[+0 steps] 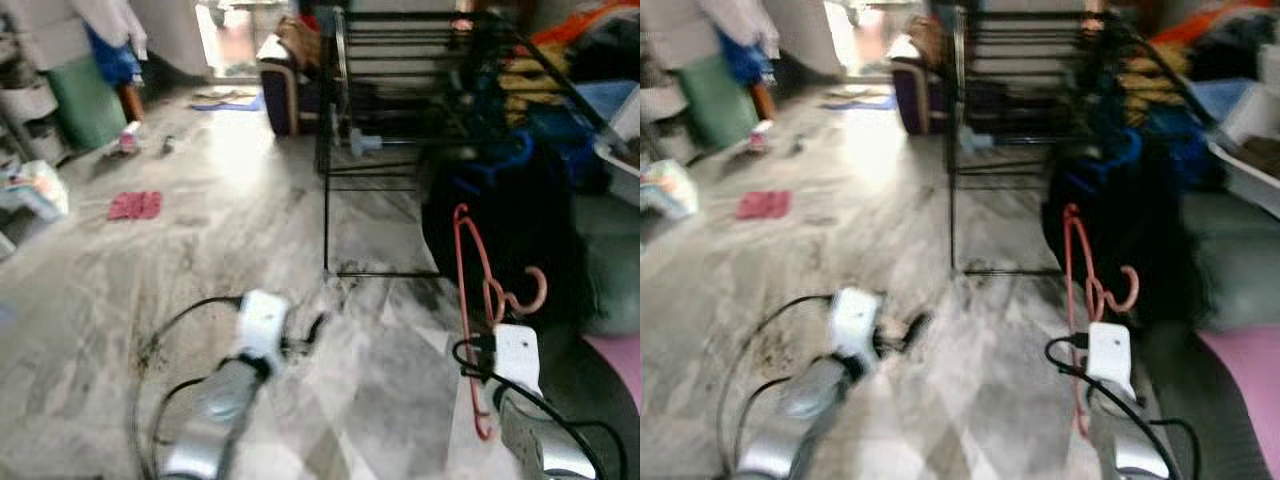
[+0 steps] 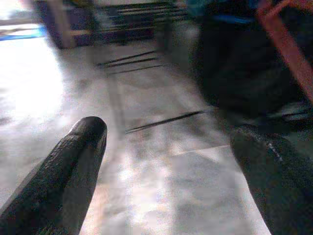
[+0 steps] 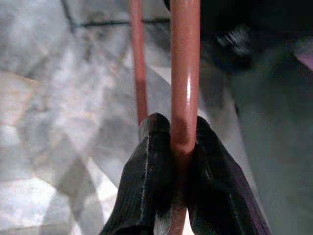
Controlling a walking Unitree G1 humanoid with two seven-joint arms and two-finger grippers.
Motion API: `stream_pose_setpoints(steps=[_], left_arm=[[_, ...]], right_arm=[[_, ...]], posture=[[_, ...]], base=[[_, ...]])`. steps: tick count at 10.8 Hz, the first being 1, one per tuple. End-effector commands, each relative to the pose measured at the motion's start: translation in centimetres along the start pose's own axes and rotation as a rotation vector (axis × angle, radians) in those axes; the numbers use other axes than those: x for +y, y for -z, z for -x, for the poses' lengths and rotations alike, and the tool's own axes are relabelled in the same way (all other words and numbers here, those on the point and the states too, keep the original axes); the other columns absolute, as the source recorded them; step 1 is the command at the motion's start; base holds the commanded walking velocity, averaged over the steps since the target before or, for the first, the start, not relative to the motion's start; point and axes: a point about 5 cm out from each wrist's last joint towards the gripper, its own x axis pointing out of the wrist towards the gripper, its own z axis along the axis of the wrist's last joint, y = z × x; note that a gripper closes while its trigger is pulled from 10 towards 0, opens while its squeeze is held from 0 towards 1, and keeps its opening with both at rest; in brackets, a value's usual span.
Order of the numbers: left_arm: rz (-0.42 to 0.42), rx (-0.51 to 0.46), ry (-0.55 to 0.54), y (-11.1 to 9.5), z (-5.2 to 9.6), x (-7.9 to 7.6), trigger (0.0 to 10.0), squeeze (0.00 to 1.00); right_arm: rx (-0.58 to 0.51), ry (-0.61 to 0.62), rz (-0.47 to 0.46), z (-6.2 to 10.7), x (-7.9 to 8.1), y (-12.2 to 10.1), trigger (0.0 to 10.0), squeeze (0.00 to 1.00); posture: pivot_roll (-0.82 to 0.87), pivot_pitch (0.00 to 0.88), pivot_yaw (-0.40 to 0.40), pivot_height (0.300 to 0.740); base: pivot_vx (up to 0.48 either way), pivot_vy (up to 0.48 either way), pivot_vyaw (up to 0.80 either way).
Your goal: Hang hanger
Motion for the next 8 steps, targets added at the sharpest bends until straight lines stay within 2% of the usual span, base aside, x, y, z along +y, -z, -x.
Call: stream_pose_setpoints(steps=[1,2,3,4,5,7,8], left_arm=[[-0.015,0.014,-0.063,0.5,0.8,0.9,10.0,0.00],[-0.008,0.023,-0.141,1.1,1.6,2.1,10.0,0.00],[-0.025,0.048,-0.183,1.8,2.7,3.0,10.0,0.00],[-0.048,0.076,-0.200,2.5,3.7,3.5,10.0,0.00],[-0.052,0.076,-0.206,2.5,4.0,3.9,10.0,0.00],[-0.045,0.072,-0.207,2.5,3.5,4.3,10.0,0.00],[-0.048,0.069,-0.200,2.4,3.2,4.1,10.0,0.00]], right_arm=[[0.023,-0.071,0.009,0.4,1.3,0.6,10.0,0.00],[-0.001,-0.100,0.106,0.8,1.5,1.0,10.0,0.00],[-0.070,-0.121,0.191,1.2,1.9,0.6,10.0,0.00],[-0.083,-0.137,0.153,1.4,2.3,0.6,10.0,0.00],[-0.069,-0.133,0.140,1.3,2.4,0.8,10.0,0.00],[-0.079,-0.137,0.126,1.3,2.7,0.7,10.0,0.00],[-0.069,-0.120,0.093,1.3,2.2,0.7,10.0,0.00]], posture=[[0.00,0.000,-0.011,0.740],[0.00,0.000,-0.012,0.740],[0.01,0.000,-0.005,0.740],[0.02,0.002,-0.003,0.740],[0.03,0.002,-0.001,0.740],[0.03,0.000,0.006,0.740],[0.02,0.000,0.007,0.740]], base=[[0.000,0.000,0.00],[0.000,0.000,0.00],[0.000,0.000,0.00],[0.000,0.000,0.00],[0.000,0.000,0.00],[0.000,0.000,0.00],[0.000,0.000,0.00]])
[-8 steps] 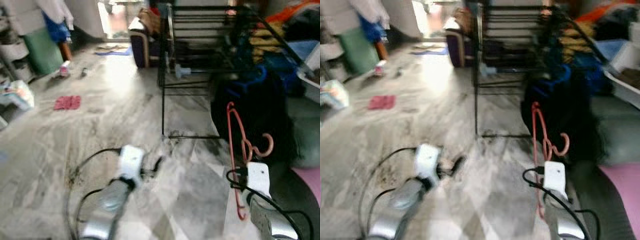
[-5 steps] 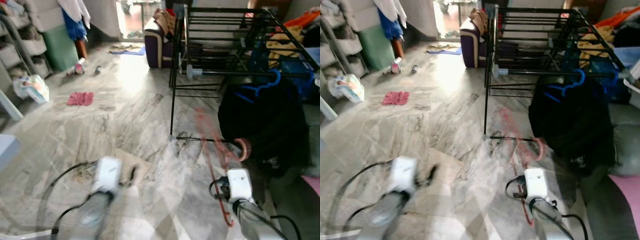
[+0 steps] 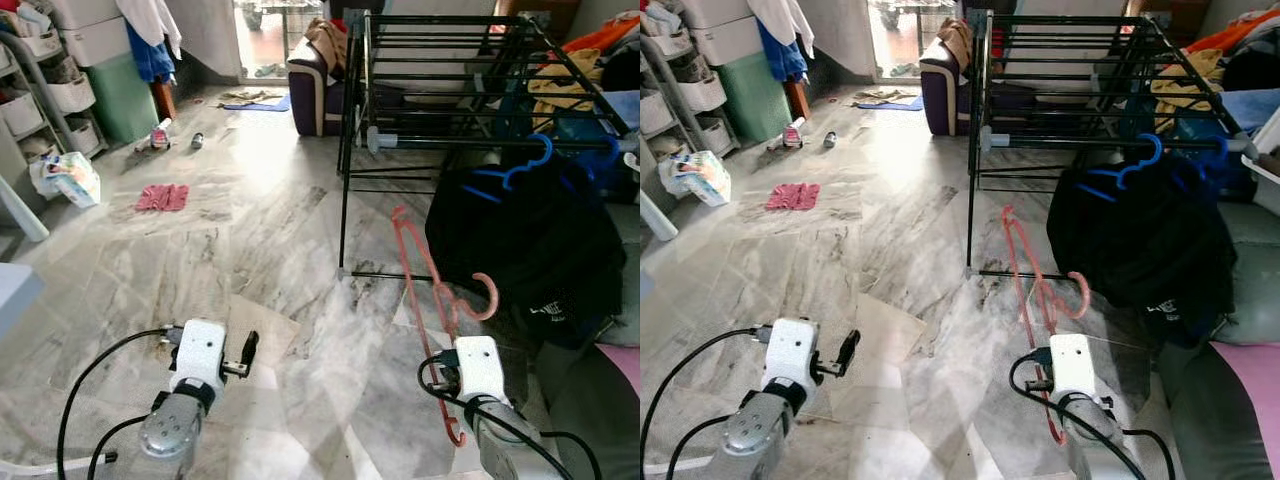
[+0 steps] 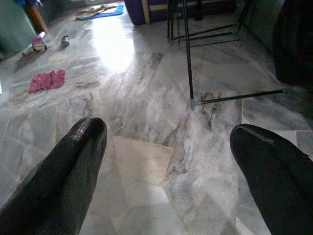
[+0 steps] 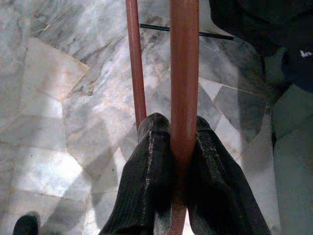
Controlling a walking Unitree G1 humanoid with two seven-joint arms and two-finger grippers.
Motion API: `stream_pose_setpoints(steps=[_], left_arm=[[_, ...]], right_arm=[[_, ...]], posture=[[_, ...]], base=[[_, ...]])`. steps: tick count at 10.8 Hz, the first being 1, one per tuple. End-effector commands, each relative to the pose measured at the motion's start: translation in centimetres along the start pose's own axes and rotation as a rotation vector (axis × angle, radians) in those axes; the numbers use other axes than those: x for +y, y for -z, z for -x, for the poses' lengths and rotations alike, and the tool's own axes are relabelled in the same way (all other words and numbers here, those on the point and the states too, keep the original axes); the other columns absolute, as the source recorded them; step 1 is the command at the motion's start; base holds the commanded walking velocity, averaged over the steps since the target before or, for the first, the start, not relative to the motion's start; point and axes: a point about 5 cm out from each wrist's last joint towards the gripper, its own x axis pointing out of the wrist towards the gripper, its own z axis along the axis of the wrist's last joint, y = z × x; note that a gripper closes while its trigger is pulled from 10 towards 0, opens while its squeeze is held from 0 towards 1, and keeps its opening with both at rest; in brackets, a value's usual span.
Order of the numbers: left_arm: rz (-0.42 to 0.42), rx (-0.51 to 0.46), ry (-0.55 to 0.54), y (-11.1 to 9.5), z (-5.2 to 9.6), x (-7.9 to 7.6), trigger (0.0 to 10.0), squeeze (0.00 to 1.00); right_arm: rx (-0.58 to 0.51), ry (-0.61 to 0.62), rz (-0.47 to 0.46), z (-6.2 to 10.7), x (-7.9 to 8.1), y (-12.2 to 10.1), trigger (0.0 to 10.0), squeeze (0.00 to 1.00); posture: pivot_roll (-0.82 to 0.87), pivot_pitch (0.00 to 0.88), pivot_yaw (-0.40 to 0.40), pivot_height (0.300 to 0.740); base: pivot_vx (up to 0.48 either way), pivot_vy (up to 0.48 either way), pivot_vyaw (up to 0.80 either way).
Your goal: Hang hanger
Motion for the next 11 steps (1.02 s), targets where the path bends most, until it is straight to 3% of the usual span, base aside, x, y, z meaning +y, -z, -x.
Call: stream_pose_setpoints(steps=[1,9,10,11], left_arm=[[-0.003,-0.007,0.000,-0.2,-0.2,0.2,10.0,0.00],[0.013,-0.016,0.007,-0.2,-0.6,0.3,10.0,0.00],[0.013,-0.015,0.006,0.0,-0.8,0.3,10.0,0.00],[0.016,-0.021,0.004,0.0,-1.3,0.7,10.0,0.00]], right_arm=[[-0.030,0.014,-0.034,0.1,-0.6,-0.6,10.0,0.00],[-0.020,0.027,-0.101,0.1,-0.8,-0.4,10.0,0.00],[0.005,0.045,-0.096,0.1,-0.9,-0.2,10.0,0.00],[0.063,0.120,-0.154,0.2,-1.8,0.5,10.0,0.00]], posture=[[0.02,0.001,0.007,0.740],[0.01,0.000,0.002,0.740],[0.01,0.000,0.002,0.740],[0.01,0.000,-0.003,0.740]], base=[[0.000,0.000,0.00],[0.000,0.000,0.00],[0.000,0.000,0.00],[0.000,0.000,0.00]])
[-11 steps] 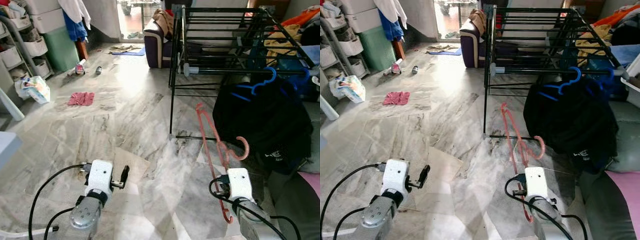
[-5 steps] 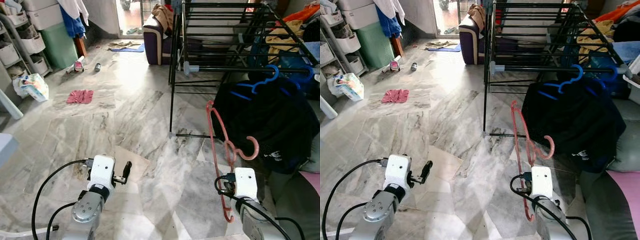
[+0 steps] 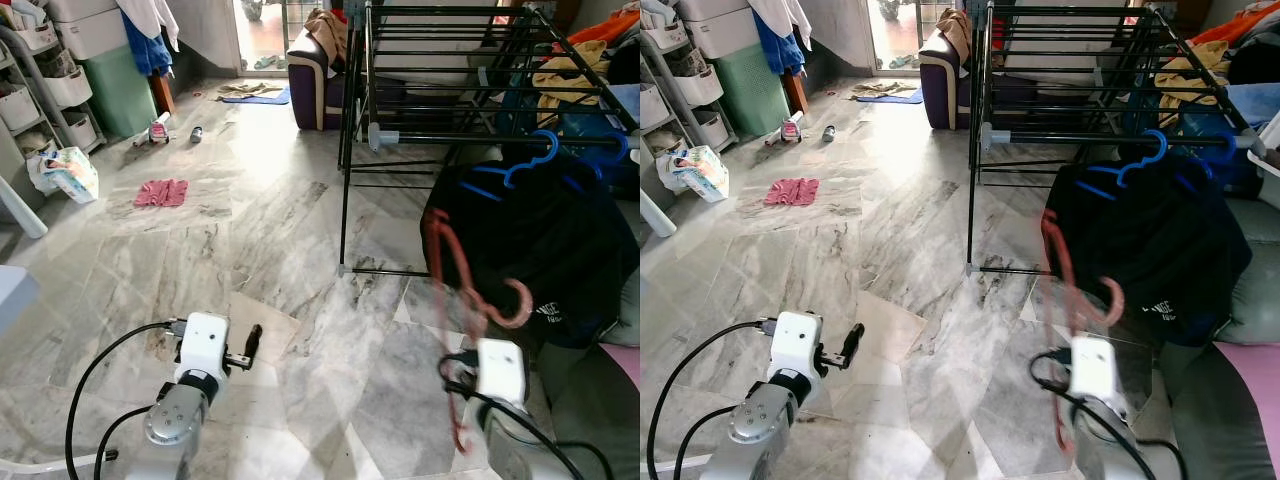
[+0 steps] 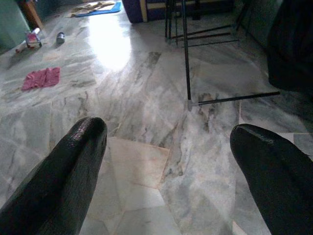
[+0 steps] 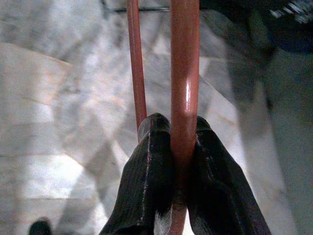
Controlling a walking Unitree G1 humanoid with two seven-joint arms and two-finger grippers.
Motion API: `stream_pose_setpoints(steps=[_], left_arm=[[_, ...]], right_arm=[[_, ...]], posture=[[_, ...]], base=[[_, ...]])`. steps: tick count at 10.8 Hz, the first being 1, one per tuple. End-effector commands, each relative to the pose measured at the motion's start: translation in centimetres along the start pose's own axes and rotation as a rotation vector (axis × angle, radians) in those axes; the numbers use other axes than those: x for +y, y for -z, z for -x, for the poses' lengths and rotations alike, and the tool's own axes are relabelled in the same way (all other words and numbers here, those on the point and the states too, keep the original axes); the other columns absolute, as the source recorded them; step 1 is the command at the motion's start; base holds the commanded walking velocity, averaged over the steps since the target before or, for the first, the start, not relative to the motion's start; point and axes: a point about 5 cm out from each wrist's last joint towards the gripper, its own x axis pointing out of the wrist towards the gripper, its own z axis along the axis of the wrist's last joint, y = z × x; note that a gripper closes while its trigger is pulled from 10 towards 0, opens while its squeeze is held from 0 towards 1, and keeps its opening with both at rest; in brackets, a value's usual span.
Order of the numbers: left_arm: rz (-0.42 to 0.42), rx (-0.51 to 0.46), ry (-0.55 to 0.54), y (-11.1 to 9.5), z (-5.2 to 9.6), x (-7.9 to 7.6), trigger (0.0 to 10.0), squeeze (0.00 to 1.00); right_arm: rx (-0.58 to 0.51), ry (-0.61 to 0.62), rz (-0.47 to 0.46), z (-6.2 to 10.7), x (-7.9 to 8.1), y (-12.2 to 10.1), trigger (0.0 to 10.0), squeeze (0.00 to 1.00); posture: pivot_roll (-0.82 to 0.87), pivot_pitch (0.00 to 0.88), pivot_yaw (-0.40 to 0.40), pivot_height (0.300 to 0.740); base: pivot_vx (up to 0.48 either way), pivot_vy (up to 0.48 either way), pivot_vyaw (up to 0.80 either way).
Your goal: Hang hanger
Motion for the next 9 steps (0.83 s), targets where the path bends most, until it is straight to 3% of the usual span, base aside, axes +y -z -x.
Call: stream_pose_setpoints(steps=[1,4,5,7,9], left_arm=[[-0.004,-0.012,-0.008,-0.3,-0.2,0.5,10.0,0.00],[0.033,-0.084,0.001,-1.2,0.1,0.3,10.0,0.00],[0.058,-0.070,0.043,-0.6,0.6,0.0,10.0,0.00],[0.034,-0.060,0.006,-0.2,1.1,1.0,10.0,0.00],[0.039,-0.063,0.001,-0.3,1.1,1.0,10.0,0.00]], right_arm=[[-0.023,0.033,-0.006,0.6,-0.6,-0.5,10.0,0.00],[-0.047,0.013,-0.025,2.6,-1.1,-0.1,10.0,0.00],[-0.051,0.012,0.034,2.8,-1.3,0.1,10.0,0.00],[-0.047,0.016,0.033,2.7,-1.8,0.1,10.0,0.00],[-0.063,-0.002,0.053,2.4,-1.6,-0.4,10.0,0.00]], posture=[[0.01,0.000,-0.003,0.740],[-0.02,0.003,0.007,0.740],[-0.02,0.003,0.003,0.740],[-0.01,0.006,-0.005,0.740],[-0.01,0.004,-0.009,0.740]], base=[[0.000,0.000,0.00],[0.000,0.000,0.00],[0.000,0.000,0.00],[0.000,0.000,0.00],[0.000,0.000,0.00]])
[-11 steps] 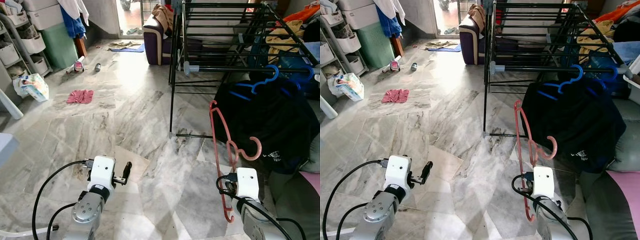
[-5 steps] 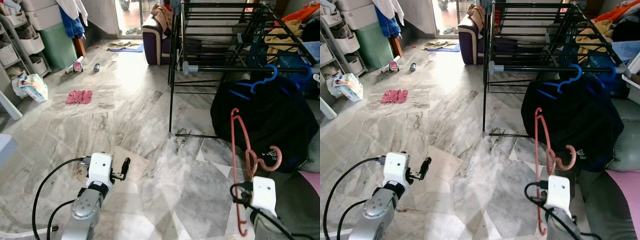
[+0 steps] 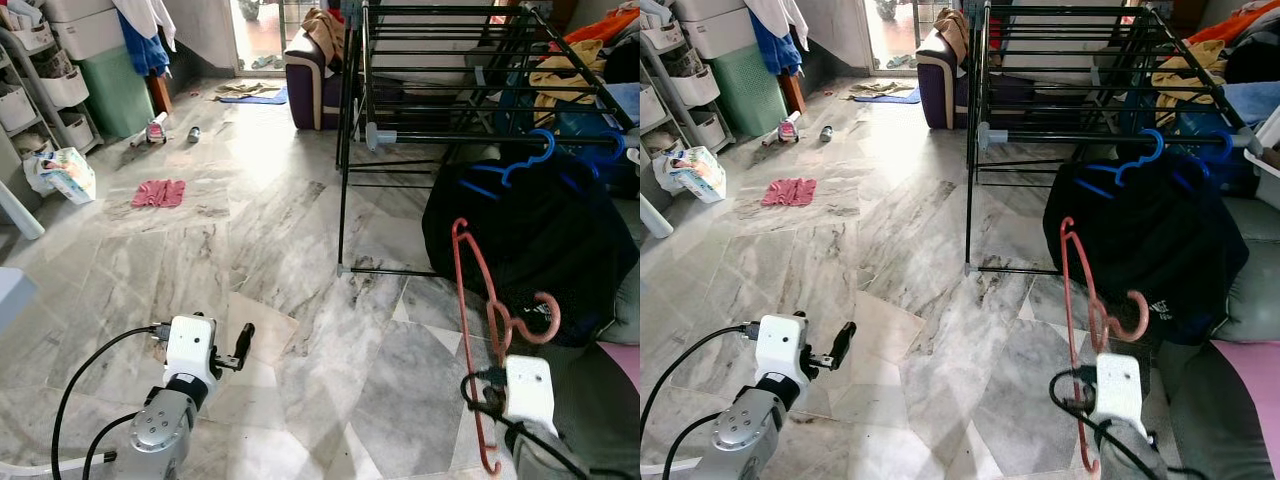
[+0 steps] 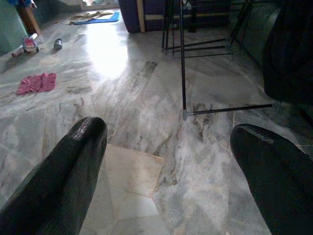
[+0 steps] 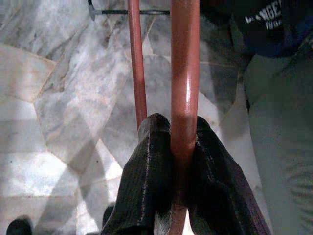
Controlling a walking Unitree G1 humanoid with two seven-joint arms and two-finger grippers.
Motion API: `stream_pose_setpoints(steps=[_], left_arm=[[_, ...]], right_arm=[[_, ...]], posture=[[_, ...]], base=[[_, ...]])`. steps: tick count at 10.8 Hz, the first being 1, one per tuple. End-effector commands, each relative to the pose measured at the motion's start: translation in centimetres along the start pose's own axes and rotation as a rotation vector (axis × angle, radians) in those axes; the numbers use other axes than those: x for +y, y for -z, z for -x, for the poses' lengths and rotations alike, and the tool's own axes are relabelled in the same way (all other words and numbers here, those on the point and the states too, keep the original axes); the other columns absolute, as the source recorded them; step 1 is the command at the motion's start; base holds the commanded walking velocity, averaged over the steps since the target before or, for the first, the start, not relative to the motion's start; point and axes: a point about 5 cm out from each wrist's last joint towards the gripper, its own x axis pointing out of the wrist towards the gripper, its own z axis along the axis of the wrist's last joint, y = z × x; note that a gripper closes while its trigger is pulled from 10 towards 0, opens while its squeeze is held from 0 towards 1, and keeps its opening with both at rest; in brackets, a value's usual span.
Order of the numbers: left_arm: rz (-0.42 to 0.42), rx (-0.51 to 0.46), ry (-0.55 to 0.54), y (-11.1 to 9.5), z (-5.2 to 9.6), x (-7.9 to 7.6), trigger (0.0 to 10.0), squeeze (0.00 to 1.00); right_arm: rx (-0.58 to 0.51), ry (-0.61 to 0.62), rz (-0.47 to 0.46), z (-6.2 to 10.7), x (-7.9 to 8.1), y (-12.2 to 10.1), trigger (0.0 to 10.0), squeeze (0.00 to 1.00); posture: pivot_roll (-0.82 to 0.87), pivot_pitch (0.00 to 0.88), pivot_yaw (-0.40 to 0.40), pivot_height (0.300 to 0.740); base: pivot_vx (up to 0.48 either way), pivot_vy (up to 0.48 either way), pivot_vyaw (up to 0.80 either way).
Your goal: Hang hanger
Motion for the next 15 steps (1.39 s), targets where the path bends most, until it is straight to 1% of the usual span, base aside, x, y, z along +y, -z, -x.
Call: stream_pose_setpoints(steps=[1,2,12,13,14,15], left_arm=[[-0.007,-0.021,-0.006,-0.4,0.0,0.1,10.0,0.00],[-0.007,-0.025,-0.008,-0.5,-0.1,0.0,10.0,0.00],[-0.007,-0.025,-0.008,-0.5,-0.1,0.0,10.0,0.00],[-0.006,-0.027,-0.009,-0.5,-0.2,0.0,10.0,0.00],[-0.018,-0.049,-0.014,-0.8,-0.5,-0.5,10.0,0.00],[-0.018,-0.048,-0.014,-0.8,-0.5,-0.5,10.0,0.00]], right_arm=[[-0.037,-0.010,0.011,-0.1,0.2,-0.8,10.0,0.00],[-0.068,-0.013,0.047,-0.2,0.2,-1.4,10.0,0.00],[-0.068,-0.013,0.047,-0.2,0.2,-1.4,10.0,0.00],[-0.079,-0.015,0.058,-0.2,0.2,-1.5,10.0,0.00],[-0.176,-0.054,0.032,-0.2,0.8,-2.6,10.0,0.00],[-0.175,-0.054,0.032,-0.2,0.7,-2.6,10.0,0.00]], posture=[[-0.01,0.003,-0.009,0.740],[-0.01,0.003,-0.008,0.740],[-0.01,0.003,-0.008,0.740],[-0.01,0.003,-0.007,0.740],[-0.01,0.008,-0.012,0.740],[-0.01,0.009,-0.012,0.740]], base=[[0.000,0.000,0.00],[0.000,0.000,0.00],[0.000,0.000,0.00],[0.000,0.000,0.00],[0.000,0.000,0.00],[0.000,0.000,0.00]])
